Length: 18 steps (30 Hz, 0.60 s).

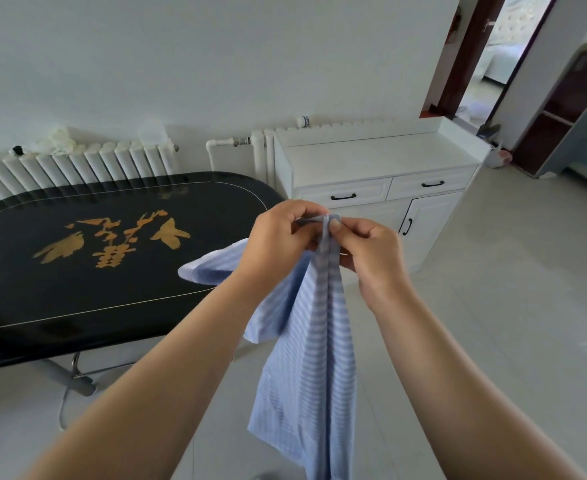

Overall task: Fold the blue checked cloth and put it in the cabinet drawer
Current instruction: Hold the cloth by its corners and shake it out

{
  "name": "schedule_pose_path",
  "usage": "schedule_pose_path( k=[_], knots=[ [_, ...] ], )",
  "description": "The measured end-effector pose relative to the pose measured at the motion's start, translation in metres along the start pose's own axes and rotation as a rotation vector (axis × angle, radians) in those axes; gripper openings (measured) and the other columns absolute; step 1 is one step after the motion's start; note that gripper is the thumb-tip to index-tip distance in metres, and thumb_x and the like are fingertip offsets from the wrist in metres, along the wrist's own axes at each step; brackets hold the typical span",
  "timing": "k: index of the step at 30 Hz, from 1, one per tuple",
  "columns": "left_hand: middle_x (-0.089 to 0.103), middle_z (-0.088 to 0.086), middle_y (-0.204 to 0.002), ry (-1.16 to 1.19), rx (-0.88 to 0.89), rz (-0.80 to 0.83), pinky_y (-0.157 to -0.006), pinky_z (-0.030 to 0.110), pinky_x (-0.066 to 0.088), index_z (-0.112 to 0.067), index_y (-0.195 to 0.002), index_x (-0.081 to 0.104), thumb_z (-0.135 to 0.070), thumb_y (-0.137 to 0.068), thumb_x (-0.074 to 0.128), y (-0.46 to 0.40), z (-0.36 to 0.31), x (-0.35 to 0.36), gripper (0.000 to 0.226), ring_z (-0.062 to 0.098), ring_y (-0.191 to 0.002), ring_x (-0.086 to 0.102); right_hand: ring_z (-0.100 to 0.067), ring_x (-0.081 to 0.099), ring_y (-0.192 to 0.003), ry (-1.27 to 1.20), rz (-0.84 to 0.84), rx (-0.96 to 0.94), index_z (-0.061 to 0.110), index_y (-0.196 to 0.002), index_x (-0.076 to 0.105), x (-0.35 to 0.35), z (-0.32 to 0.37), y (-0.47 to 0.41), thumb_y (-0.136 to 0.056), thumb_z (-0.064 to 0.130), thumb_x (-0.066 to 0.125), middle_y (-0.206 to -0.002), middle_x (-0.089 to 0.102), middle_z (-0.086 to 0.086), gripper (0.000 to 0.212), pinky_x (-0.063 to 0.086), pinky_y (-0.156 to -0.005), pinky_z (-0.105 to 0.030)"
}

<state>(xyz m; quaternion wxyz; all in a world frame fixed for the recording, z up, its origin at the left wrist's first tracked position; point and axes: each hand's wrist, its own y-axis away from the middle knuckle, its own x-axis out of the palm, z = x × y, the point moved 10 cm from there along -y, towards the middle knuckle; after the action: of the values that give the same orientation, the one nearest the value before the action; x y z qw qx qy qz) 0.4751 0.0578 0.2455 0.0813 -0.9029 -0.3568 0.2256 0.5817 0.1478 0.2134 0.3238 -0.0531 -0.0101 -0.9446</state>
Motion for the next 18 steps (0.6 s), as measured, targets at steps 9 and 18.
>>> schedule_pose_path(
  k=[9, 18],
  knots=[
    [0.073, 0.003, -0.071, 0.045, -0.115, 0.093, -0.076, 0.038, 0.060, -0.009, -0.085, 0.075, -0.022, -0.080, 0.076, -0.009, 0.005, -0.006, 0.015, 0.016, -0.066, 0.072, -0.029, 0.072, -0.083, 0.087, 0.001, -0.090, 0.010, -0.088, 0.075, 0.002, 0.005, 0.000, -0.087, 0.009, 0.064, -0.084, 0.075, -0.013, 0.011, 0.059, -0.077, -0.043],
    [0.074, 0.000, -0.071, -0.114, -0.109, 0.057, -0.076, 0.037, 0.059, -0.016, -0.079, 0.076, -0.023, -0.080, 0.075, -0.021, 0.008, -0.012, 0.007, 0.011, -0.066, 0.071, -0.015, 0.066, -0.080, 0.288, -0.173, -0.229, 0.019, -0.092, 0.068, 0.011, 0.006, 0.005, -0.081, 0.028, 0.071, -0.082, 0.071, 0.004, 0.015, 0.051, -0.071, -0.028]
  ],
)
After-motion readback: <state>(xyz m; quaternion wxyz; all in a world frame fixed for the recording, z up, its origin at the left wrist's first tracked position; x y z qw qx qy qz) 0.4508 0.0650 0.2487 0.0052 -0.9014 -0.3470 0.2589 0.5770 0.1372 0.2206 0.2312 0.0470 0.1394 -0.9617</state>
